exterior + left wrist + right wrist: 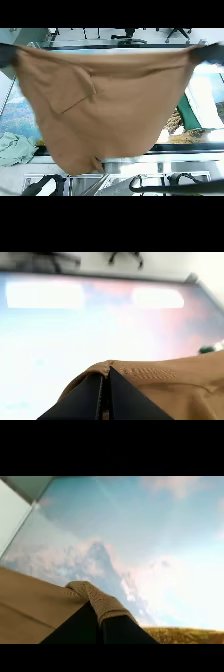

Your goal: Fold the shirts.

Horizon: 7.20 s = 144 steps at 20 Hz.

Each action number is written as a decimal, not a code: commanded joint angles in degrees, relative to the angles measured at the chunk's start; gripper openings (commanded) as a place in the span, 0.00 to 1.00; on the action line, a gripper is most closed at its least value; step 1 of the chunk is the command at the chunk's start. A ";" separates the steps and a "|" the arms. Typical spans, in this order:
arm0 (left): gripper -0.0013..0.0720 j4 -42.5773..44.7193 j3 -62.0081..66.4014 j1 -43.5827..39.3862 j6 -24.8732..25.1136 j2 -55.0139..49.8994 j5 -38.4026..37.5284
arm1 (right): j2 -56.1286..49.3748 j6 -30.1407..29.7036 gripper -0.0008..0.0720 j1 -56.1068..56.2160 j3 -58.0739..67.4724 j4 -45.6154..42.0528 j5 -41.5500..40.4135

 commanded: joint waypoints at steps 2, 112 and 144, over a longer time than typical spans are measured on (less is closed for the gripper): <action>0.04 12.98 4.61 -10.25 0.59 -25.90 8.70 | -19.34 -5.03 0.04 7.96 -4.66 -2.62 -12.50; 0.96 18.56 8.09 -11.23 -9.99 -42.03 -11.37 | -13.62 -10.29 0.58 -0.72 -25.11 -12.41 -17.42; 0.05 18.34 23.26 -52.39 -16.04 -60.76 3.91 | -1.95 3.69 0.04 3.15 -7.23 -5.33 11.17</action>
